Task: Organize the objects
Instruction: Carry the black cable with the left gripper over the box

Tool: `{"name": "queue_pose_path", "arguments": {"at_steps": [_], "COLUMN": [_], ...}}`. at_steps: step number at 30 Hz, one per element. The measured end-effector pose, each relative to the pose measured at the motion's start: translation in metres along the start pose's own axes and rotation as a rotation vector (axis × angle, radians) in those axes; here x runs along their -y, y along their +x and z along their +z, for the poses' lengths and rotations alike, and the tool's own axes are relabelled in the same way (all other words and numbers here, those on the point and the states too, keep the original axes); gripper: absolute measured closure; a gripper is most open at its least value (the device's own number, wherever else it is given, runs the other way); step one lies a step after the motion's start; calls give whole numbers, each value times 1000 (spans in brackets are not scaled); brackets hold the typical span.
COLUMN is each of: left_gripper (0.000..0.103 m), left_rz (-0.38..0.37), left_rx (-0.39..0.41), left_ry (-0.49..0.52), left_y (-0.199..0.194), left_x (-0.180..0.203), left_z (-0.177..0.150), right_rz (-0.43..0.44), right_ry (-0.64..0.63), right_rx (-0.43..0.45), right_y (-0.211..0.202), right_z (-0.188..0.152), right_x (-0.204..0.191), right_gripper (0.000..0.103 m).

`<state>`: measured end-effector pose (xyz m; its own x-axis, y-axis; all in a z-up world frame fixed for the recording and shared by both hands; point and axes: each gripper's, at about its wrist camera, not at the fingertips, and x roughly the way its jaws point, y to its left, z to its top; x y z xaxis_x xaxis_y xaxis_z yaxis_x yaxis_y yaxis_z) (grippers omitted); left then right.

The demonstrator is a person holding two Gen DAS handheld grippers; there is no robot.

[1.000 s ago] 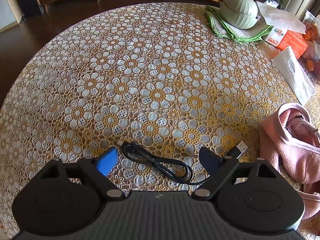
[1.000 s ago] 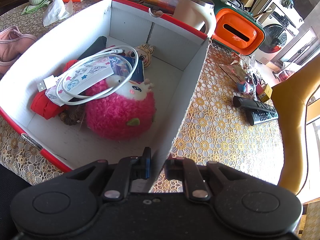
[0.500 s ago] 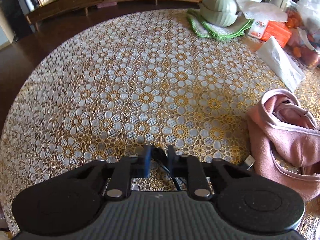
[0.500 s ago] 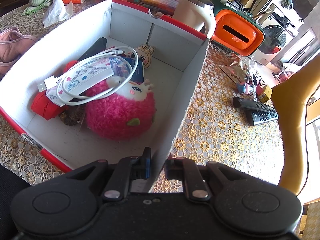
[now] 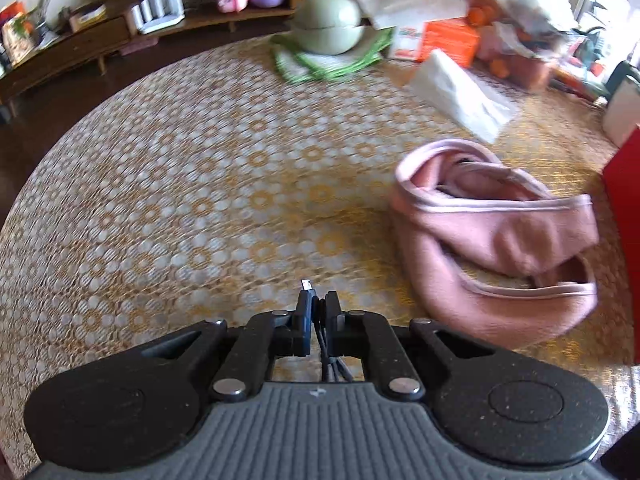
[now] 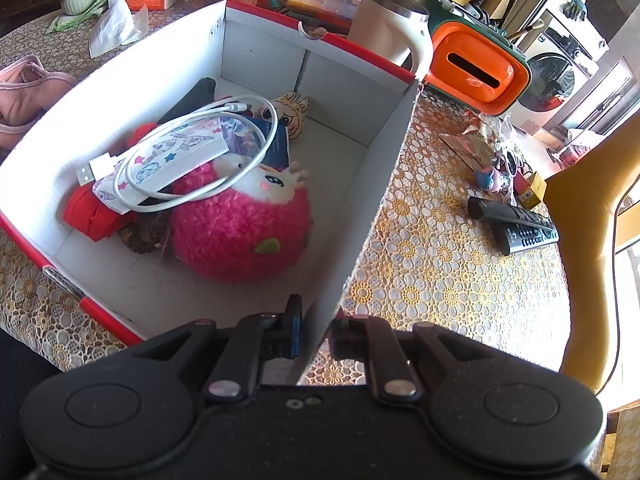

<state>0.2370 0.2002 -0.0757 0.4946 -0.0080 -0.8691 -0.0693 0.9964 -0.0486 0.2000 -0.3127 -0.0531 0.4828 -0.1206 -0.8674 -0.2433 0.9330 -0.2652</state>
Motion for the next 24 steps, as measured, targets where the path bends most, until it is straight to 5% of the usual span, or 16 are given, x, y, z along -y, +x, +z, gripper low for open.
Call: {"name": "queue_pose_path", "arguments": {"at_steps": [24], "left_gripper": [99], "left_rz": [-355], "left_rx": [241], "left_ry": [468], "left_y": [-134], "left_x": [194], "left_z": [69], "right_rz": [4], "right_ry": [-11], "right_rx": [-2], "right_y": [4], "right_z": [1], "right_x": [0], "right_gripper": [90]}}
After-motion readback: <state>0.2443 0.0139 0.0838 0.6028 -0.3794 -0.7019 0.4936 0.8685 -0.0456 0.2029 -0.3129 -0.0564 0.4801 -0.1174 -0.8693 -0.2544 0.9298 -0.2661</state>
